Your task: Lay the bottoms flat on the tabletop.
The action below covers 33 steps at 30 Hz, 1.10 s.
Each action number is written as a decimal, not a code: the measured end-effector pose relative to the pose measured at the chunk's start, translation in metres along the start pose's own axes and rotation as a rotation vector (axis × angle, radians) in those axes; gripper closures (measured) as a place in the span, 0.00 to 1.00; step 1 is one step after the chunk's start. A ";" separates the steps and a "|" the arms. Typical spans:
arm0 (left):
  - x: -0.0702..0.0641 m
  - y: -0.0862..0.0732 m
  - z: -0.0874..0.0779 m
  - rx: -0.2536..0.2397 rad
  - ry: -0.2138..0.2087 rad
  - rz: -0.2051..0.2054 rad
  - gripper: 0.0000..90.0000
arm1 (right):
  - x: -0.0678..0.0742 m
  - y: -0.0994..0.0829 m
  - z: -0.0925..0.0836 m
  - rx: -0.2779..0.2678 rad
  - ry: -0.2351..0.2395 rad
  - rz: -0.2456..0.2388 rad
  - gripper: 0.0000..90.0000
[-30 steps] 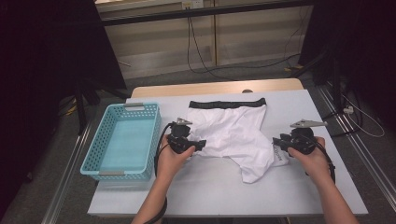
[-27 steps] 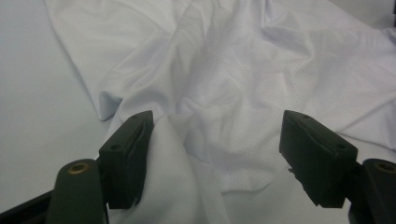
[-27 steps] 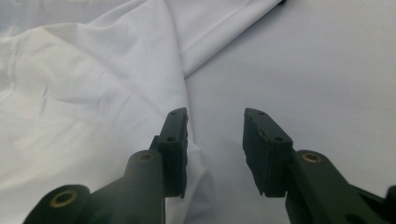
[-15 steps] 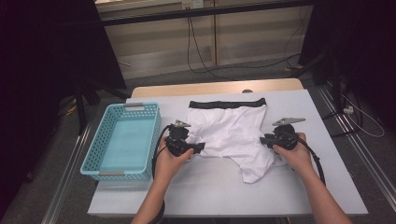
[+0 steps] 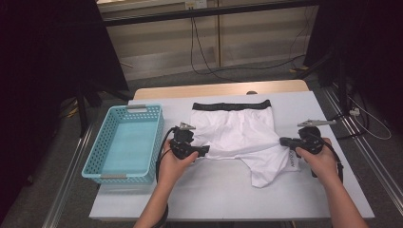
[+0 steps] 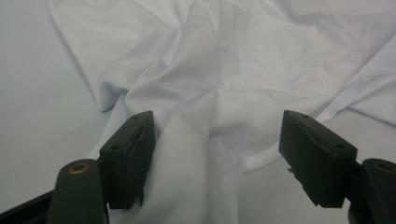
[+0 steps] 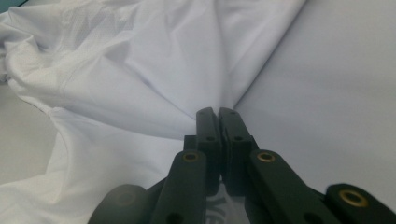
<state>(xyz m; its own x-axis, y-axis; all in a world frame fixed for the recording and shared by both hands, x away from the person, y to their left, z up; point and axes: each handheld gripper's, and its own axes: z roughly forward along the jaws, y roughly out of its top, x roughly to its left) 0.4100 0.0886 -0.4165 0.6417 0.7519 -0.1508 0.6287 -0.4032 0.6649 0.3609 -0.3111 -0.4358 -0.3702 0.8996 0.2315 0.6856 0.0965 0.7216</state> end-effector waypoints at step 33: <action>0.004 -0.007 0.001 0.016 0.013 -0.004 0.37 | 0.000 0.009 0.035 0.037 -0.059 -0.070 1.00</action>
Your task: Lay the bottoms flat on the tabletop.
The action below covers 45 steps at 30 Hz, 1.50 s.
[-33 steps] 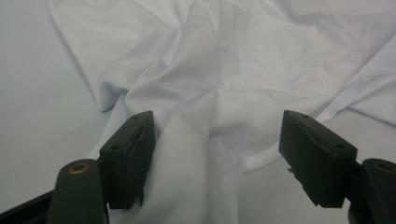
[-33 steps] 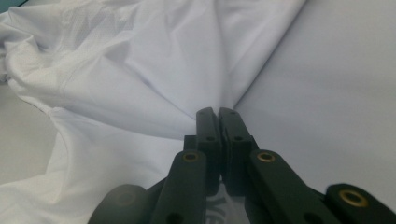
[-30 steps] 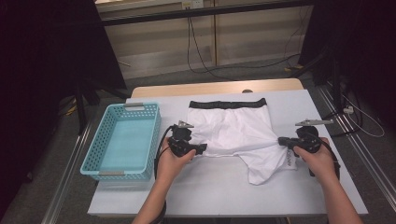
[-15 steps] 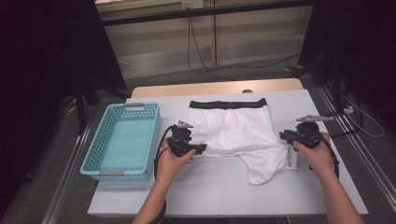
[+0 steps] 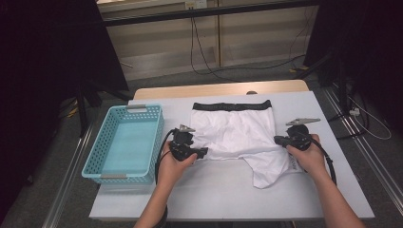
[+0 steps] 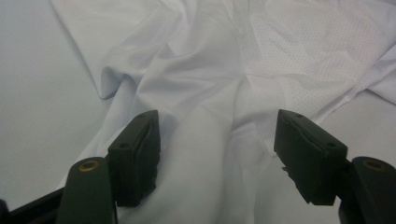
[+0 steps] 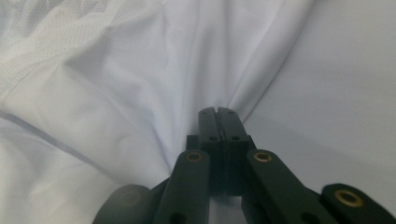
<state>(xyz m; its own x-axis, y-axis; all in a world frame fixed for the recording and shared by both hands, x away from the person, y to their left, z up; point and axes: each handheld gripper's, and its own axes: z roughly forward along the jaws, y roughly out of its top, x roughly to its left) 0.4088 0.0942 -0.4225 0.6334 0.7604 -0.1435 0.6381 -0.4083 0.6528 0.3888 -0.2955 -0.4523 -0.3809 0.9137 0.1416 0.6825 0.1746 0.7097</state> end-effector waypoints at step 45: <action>-0.049 0.027 0.028 -0.028 -0.162 0.122 0.29 | 0.008 -0.031 -0.058 -0.054 -0.042 -0.030 0.39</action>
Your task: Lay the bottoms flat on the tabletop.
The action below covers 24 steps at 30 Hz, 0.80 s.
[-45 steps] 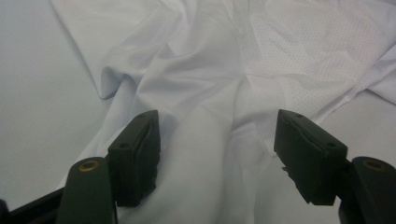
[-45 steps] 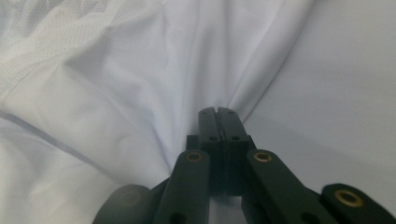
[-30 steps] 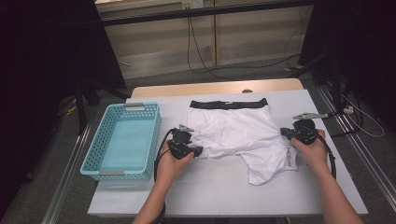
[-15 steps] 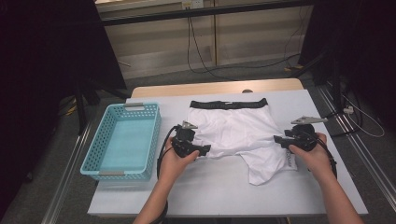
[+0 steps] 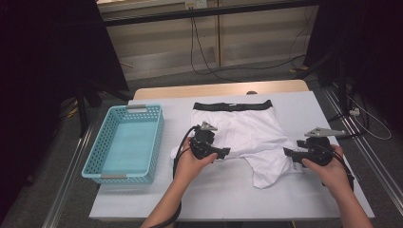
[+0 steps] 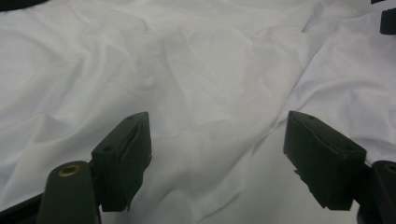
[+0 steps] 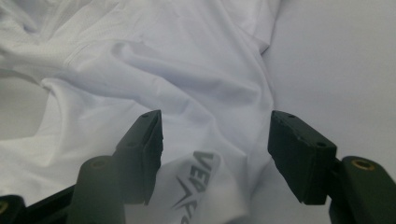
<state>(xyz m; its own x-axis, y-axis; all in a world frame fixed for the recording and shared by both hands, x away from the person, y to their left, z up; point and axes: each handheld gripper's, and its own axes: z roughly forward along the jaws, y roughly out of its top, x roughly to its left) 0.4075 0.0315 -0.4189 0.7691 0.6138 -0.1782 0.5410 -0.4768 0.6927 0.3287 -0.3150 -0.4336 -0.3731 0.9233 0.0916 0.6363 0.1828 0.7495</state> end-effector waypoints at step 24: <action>-0.008 -0.006 0.035 0.061 0.052 0.057 0.81 | 0.005 -0.010 -0.009 0.010 -0.038 -0.004 0.39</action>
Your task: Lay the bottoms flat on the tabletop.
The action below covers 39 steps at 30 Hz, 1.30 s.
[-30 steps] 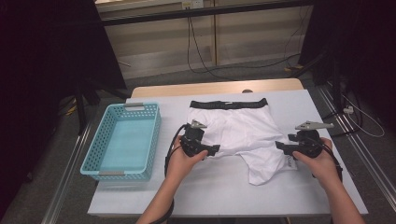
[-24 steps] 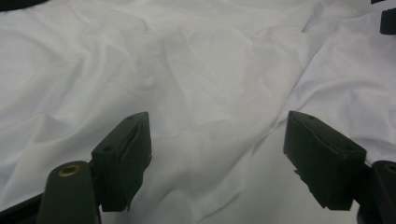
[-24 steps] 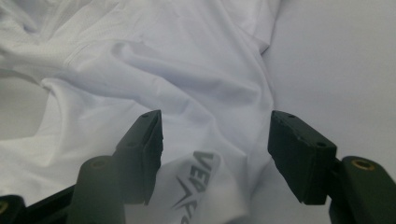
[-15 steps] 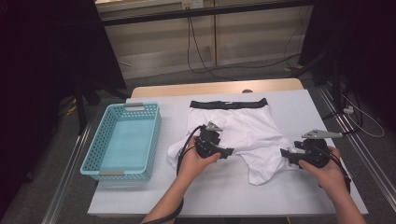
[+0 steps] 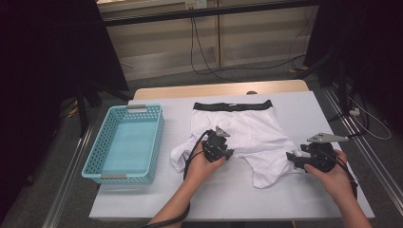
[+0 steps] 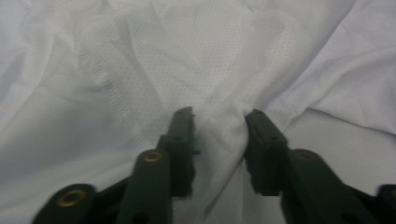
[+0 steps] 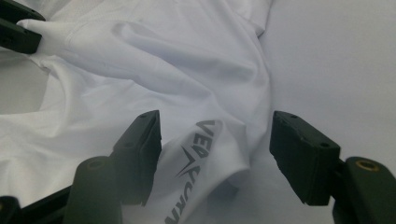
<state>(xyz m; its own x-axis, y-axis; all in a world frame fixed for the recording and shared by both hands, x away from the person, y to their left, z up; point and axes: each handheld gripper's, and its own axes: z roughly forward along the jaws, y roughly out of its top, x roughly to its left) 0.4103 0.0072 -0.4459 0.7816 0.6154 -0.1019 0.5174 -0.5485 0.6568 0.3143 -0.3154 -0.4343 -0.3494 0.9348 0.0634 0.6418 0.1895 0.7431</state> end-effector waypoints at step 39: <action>0.016 0.011 -0.023 -0.095 -0.017 -0.038 0.52 | 0.007 -0.002 -0.005 0.007 0.047 -0.004 0.70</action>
<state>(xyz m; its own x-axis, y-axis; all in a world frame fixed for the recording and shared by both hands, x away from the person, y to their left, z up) 0.4200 0.0241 -0.4231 0.7684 0.6245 -0.1399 0.5119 -0.4687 0.7199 0.3075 -0.3110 -0.4317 -0.3834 0.9190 0.0922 0.6455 0.1951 0.7385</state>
